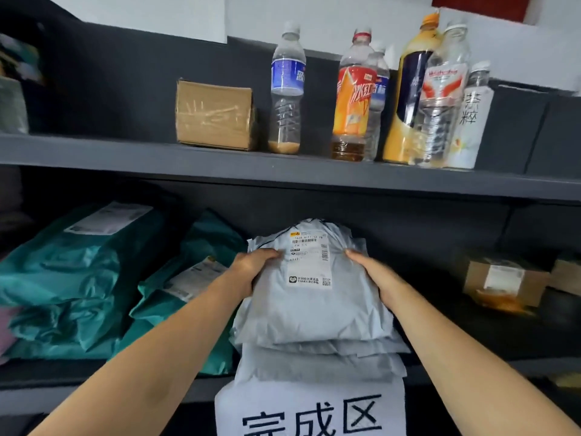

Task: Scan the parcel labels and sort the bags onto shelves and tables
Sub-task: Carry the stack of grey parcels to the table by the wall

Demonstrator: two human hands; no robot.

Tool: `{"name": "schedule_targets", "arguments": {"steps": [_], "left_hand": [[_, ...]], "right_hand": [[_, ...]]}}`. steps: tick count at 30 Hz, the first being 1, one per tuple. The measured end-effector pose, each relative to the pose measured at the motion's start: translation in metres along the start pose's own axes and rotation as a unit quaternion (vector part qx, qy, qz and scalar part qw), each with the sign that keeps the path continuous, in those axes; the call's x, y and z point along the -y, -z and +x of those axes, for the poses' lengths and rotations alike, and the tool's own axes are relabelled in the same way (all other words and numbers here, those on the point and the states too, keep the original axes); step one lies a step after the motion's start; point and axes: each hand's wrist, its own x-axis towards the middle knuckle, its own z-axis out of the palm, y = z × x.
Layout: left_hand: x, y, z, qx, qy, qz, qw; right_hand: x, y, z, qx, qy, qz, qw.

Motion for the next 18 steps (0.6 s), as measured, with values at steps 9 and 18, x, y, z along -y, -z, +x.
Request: {"name": "schedule_targets", "arguments": {"steps": [9,18], "left_hand": [[0.02,-0.009,0.027,-0.039,-0.056,0.178,0.982],[-0.014,0.008,-0.054,-0.052,-0.209,0.385,0.897]], "right_hand": [[-0.023,0.0,0.023,-0.011,-0.07,-0.097,0.993],[0.008,-0.052,-0.036,-0.147,0.114,-0.333,0.924]]}}
